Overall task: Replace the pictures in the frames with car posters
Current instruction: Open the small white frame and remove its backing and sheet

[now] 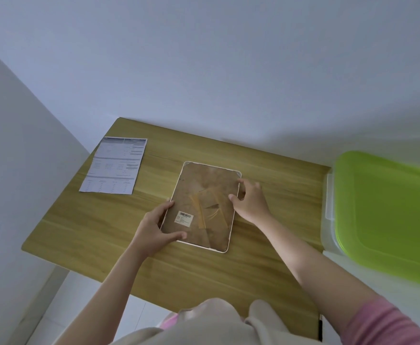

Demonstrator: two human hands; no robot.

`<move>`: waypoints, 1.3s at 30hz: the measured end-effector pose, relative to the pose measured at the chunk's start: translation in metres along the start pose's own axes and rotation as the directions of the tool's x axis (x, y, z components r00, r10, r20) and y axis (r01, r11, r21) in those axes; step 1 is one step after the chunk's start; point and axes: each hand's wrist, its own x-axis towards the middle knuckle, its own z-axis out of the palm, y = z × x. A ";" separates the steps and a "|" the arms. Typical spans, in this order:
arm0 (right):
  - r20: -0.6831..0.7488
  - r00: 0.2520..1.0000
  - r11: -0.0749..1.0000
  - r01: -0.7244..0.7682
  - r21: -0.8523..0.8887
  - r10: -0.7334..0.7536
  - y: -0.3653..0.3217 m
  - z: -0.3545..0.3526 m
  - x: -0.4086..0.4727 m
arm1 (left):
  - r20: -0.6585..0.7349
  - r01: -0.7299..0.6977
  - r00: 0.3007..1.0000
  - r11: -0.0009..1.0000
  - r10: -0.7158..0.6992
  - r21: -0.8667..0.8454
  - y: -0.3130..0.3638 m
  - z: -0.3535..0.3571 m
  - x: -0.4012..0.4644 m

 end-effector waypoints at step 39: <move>0.062 0.992 0.961 -0.124 0.247 0.112 -0.003 -0.015 0.032 | 0.012 -0.119 0.993 0.969 0.119 0.217 0.004 0.002 -0.009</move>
